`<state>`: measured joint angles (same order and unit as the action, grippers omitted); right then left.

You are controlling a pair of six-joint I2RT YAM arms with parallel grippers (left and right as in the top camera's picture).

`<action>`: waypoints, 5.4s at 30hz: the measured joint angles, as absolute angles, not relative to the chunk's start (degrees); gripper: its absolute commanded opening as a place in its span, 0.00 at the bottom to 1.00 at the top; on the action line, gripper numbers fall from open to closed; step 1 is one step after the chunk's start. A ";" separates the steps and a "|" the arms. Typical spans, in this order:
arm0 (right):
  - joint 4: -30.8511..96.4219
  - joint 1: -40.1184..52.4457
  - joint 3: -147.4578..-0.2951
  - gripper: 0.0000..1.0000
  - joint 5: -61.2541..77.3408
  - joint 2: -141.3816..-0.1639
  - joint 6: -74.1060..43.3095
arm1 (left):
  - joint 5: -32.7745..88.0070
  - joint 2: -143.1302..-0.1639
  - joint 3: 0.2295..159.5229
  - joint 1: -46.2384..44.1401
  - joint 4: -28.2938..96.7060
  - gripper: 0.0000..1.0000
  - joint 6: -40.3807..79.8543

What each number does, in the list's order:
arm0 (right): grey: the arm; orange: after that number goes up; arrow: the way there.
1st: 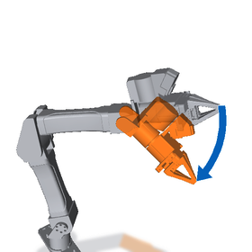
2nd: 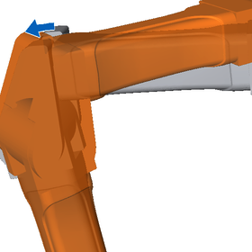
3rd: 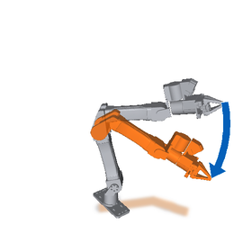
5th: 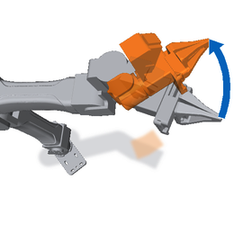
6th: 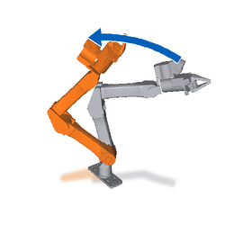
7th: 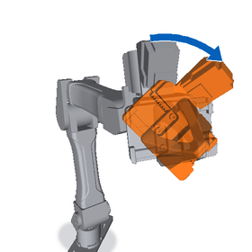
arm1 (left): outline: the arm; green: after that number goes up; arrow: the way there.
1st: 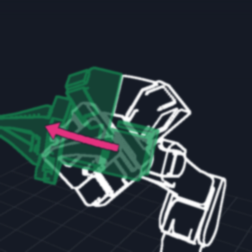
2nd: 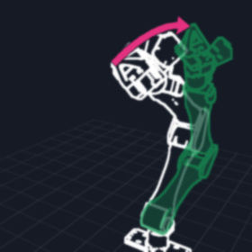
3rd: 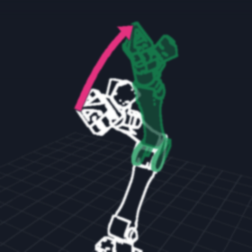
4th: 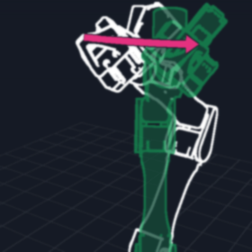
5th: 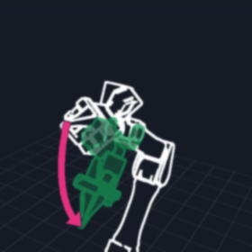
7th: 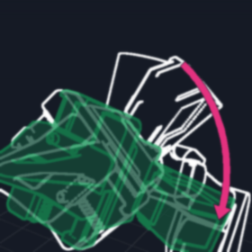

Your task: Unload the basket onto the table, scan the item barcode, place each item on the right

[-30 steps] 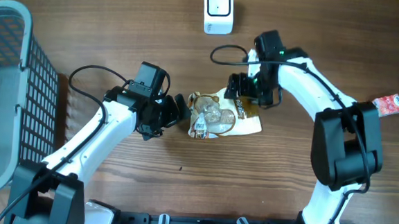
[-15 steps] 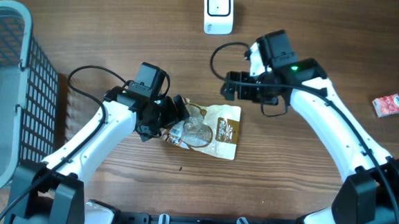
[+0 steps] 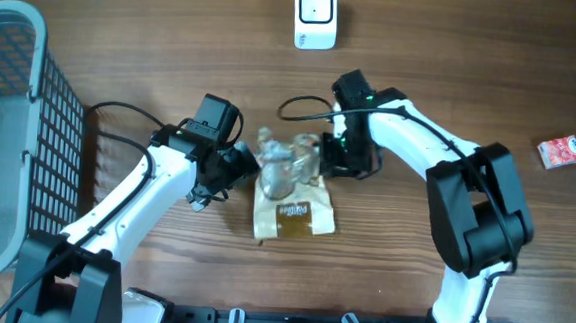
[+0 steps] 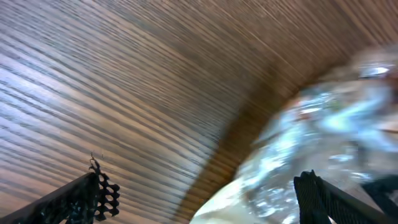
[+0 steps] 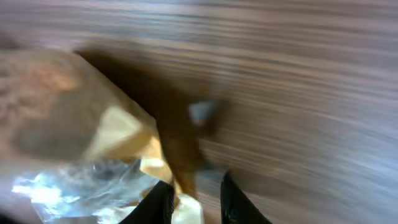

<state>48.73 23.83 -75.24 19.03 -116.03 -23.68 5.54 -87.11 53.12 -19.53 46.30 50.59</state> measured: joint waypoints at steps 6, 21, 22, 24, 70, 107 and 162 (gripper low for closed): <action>49.60 21.02 -75.24 0.39 16.43 -108.31 -24.38 | 6.31 -87.11 53.08 -19.46 43.57 0.64 51.05; 38.39 21.69 -75.24 0.13 26.06 -112.92 -28.99 | 13.61 -93.12 52.42 -33.06 30.06 0.04 58.02; 38.04 21.71 -75.26 0.13 26.48 -113.40 -29.15 | 13.58 -94.74 52.45 -33.06 29.10 0.04 58.06; 37.39 21.71 -75.59 0.13 26.76 -114.21 -29.36 | 12.88 -97.76 52.42 -33.06 29.10 0.04 58.26; 75.00 37.69 -94.41 1.00 -9.82 -109.27 -30.55 | 0.86 -84.90 55.59 -18.35 43.97 1.00 53.43; 54.61 36.12 -77.32 0.05 -11.18 -115.83 -31.07 | -0.19 -84.90 55.61 -15.57 47.03 1.00 53.43; 66.83 63.96 -81.69 1.00 -26.52 -120.01 -22.92 | 0.73 -84.90 55.61 -2.13 48.45 1.00 53.41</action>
<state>66.83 63.96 -81.69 -26.52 -120.01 -22.92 0.73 -84.90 55.61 -2.13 48.45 53.41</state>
